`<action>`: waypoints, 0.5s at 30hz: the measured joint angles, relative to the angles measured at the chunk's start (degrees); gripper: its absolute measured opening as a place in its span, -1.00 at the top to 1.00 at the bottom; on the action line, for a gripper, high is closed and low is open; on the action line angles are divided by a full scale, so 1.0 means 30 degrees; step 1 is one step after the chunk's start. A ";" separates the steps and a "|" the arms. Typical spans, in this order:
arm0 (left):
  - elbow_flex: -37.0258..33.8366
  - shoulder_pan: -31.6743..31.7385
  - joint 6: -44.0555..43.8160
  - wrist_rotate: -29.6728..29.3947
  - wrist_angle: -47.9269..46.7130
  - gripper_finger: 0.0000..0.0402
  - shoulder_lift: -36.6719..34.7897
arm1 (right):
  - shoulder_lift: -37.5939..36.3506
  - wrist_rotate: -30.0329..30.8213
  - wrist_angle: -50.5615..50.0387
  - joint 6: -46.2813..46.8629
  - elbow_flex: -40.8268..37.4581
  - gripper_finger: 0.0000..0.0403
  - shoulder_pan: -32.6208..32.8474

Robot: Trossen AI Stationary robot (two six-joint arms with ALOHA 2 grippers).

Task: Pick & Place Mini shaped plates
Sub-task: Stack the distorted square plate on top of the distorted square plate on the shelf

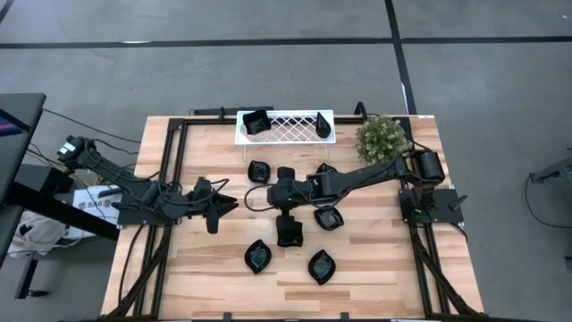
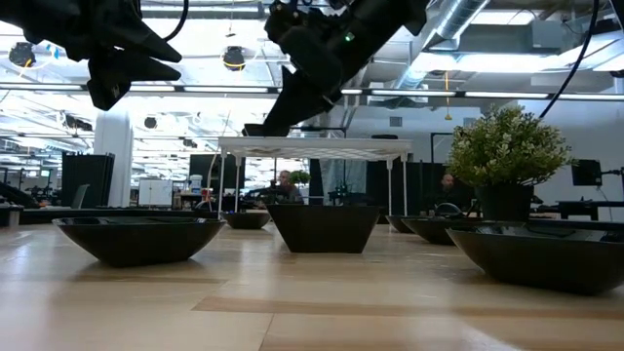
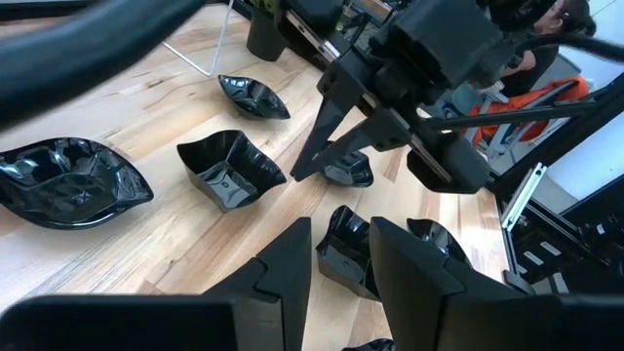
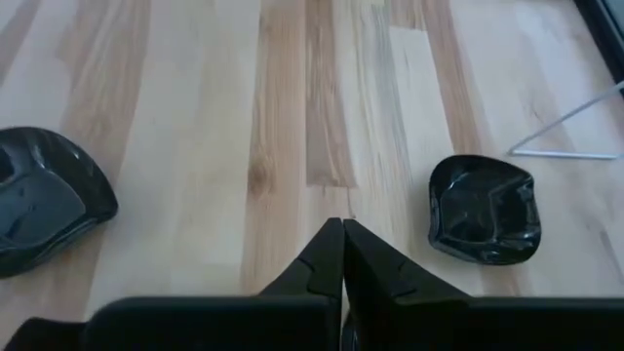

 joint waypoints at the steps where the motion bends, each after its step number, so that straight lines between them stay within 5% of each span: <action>1: 0.0000 0.0000 0.0000 0.0000 0.0000 0.46 0.0000 | 0.0000 0.0000 0.0035 0.0000 0.0057 0.96 0.0000; 15: -0.0033 0.0000 -0.1198 -0.0322 0.0962 0.46 0.0000 | 0.0000 0.0066 0.0037 0.0797 0.0080 0.49 -0.0047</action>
